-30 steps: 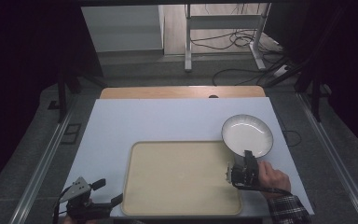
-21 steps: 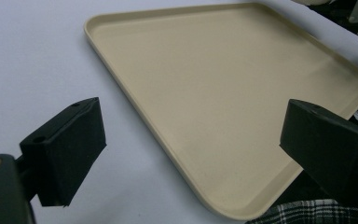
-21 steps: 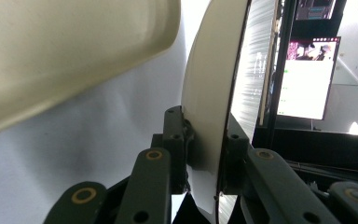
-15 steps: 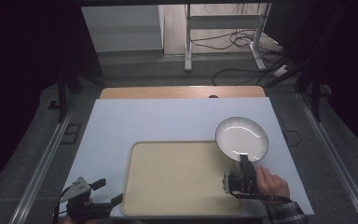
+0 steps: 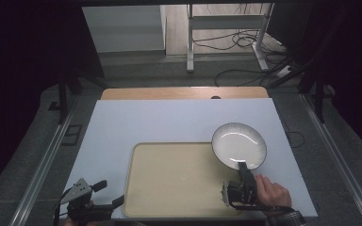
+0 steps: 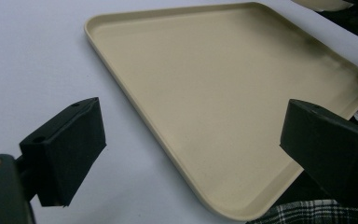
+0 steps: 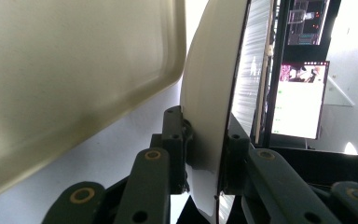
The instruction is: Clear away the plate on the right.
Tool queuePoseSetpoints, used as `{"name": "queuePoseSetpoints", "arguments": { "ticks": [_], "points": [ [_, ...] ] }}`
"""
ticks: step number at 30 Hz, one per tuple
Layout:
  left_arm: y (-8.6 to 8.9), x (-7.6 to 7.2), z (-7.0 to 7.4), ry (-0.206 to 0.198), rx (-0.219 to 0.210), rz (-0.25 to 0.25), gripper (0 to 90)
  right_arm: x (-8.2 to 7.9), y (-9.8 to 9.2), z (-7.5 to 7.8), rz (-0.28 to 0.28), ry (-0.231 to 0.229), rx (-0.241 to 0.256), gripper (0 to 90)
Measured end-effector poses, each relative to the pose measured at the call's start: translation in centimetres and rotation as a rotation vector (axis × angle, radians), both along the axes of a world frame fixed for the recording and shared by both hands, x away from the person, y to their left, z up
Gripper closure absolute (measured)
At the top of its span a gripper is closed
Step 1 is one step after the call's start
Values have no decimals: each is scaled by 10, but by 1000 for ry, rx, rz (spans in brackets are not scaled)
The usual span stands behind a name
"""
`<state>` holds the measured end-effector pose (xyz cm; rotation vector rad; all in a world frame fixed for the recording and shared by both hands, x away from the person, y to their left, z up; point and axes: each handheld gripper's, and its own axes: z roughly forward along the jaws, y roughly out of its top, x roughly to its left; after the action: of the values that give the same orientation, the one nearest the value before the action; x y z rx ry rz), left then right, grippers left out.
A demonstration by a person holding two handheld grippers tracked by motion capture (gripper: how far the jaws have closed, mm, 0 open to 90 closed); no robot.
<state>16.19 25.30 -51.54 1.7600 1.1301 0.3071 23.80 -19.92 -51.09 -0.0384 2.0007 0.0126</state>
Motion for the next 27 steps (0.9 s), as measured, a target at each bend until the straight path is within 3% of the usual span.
{"name": "queuePoseSetpoints", "arguments": {
  "ticks": [9, 12, 15, 18, 21, 22, 25, 27],
  "points": [
    [0, 0, 0, 0, 2, -1, 64, -14, 4, 4, 5, -2, -8, 765],
    [0, 0, 0, 0, 4, -2, 63, -18, 7, 2, 34, -8, 10, 764],
    [0, 0, 0, 0, 4, -2, 63, -24, 10, 5, 14, -6, -20, 763],
    [-1, 0, 0, 0, 4, -2, 64, -28, 14, 4, 58, 2, -2, 763],
    [-1, 0, 0, 0, 5, -1, 63, -33, 17, 5, 40, -3, -23, 761],
    [-1, 0, 0, 0, 6, -1, 64, -34, 18, 4, 70, 7, -1, 761],
    [-1, 0, 0, 1, 5, -1, 64, -38, 22, 4, 65, -1, -9, 760],
    [-1, 1, 0, 1, 6, -1, 63, -38, 22, 3, 91, -1, 8, 760]
  ]
}}
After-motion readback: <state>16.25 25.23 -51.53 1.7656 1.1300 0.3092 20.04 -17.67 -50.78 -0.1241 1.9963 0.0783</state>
